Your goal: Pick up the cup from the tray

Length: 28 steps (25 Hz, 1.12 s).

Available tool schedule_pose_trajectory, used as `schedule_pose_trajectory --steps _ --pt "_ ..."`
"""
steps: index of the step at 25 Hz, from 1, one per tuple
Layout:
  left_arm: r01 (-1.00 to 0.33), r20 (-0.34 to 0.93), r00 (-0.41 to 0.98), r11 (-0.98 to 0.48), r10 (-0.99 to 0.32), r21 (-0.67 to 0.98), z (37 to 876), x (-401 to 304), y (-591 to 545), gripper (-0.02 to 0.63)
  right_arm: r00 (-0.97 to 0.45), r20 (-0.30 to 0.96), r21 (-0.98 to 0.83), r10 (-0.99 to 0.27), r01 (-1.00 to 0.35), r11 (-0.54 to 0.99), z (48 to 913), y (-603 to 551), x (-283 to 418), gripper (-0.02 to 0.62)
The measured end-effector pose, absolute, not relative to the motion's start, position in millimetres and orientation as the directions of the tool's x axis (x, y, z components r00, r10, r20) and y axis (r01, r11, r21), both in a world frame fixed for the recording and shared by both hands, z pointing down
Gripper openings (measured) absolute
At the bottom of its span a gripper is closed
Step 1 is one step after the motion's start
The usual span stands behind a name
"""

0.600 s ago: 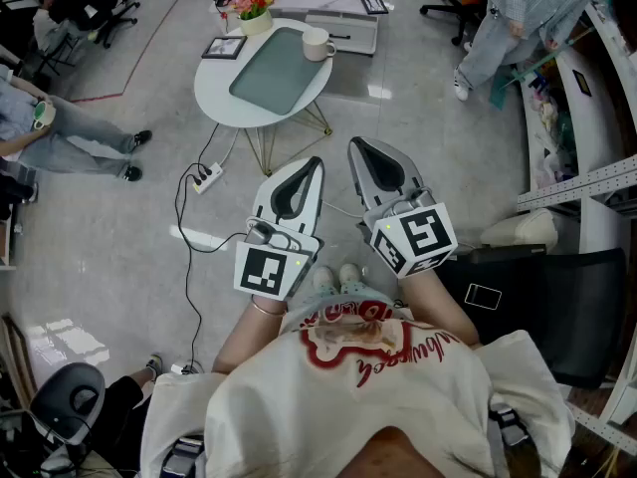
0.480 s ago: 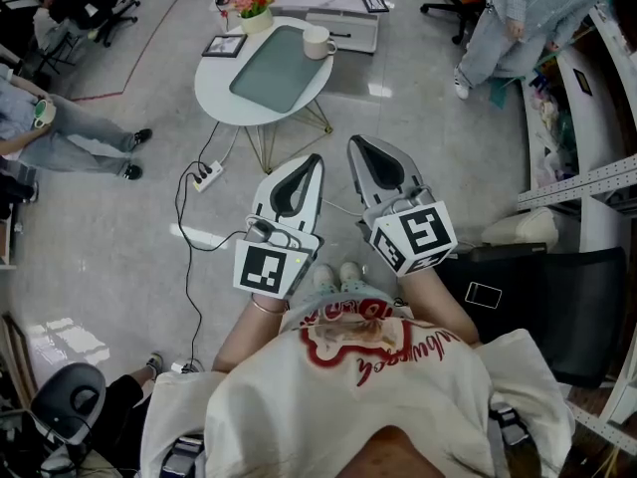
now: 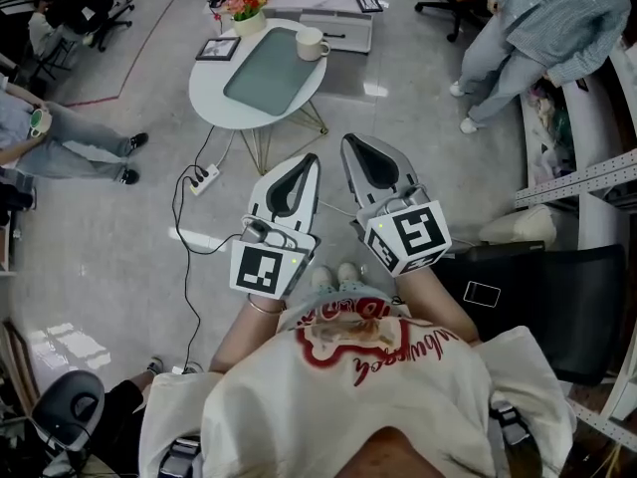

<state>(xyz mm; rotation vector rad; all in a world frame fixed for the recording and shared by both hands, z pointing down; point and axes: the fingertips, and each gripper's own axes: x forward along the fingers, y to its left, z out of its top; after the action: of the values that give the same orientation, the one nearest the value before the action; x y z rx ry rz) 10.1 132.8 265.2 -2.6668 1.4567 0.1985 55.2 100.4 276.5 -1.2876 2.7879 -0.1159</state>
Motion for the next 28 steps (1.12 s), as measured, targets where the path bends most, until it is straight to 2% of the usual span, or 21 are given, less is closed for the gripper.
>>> schedule_pose_trajectory --steps 18,28 --pt "-0.883 -0.155 0.466 -0.47 -0.871 -0.013 276 10 94 0.014 -0.683 -0.028 -0.113 -0.73 -0.723 0.682 290 56 60 0.021" --pt "-0.865 -0.148 0.498 -0.5 -0.854 -0.025 290 -29 -10 0.014 -0.659 -0.035 -0.097 -0.751 -0.746 0.659 299 -46 20 0.021"
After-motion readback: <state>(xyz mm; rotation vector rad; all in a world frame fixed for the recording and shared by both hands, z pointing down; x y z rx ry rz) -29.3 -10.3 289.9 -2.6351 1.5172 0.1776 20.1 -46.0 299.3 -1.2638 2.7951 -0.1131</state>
